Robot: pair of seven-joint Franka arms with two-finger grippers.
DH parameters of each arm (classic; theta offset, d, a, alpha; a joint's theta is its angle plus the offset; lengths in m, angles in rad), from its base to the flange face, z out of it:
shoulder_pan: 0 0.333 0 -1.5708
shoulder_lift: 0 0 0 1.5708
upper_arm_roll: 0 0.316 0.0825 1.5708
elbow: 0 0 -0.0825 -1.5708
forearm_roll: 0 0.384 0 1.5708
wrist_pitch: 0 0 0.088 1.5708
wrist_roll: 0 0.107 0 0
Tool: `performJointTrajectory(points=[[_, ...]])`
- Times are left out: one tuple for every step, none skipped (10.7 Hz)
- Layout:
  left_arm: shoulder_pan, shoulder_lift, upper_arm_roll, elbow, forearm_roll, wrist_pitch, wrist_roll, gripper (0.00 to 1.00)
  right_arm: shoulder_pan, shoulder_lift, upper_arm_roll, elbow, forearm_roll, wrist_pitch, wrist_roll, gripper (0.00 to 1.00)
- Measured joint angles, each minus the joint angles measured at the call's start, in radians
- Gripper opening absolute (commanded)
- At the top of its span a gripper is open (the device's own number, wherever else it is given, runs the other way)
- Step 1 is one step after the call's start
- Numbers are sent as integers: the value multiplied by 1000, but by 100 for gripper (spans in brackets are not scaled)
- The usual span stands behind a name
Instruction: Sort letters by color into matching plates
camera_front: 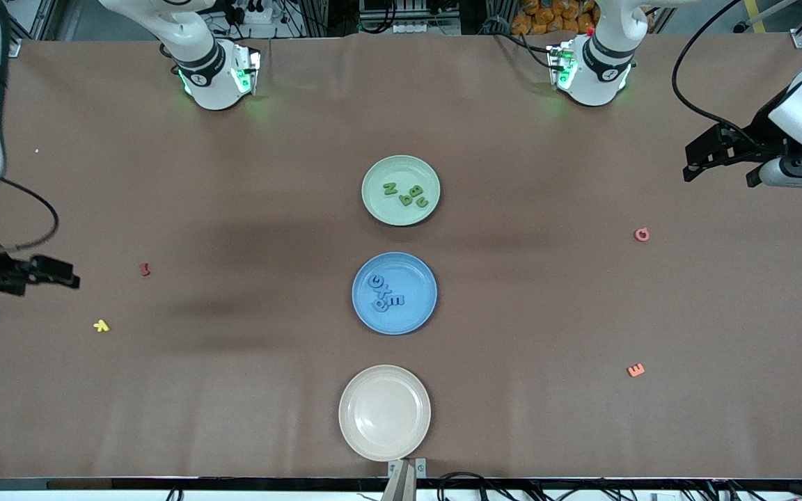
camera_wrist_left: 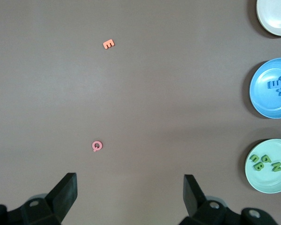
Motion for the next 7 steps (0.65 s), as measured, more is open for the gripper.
performJointTrajectory(points=[[0,0,0,1,0,0,0,100,0,-51,0,1,0,-56,0,100],[-1,0,-1,1,0,0,0,100,0,-96,1,0,0,-104,0,100],[-2,0,-4,2,0,0,0,100,0,-128,1,0,0,-151,10,100],[-2,0,-6,3,0,0,0,100,0,-154,2,0,-7,-181,39,100],[-2,0,-6,3,0,0,0,100,3,-177,6,0,-20,-198,76,100],[-2,0,-6,4,0,0,0,100,8,-202,12,0,-34,-217,119,100],[-2,0,-6,4,0,0,0,100,16,-226,21,0,-54,-231,158,100]])
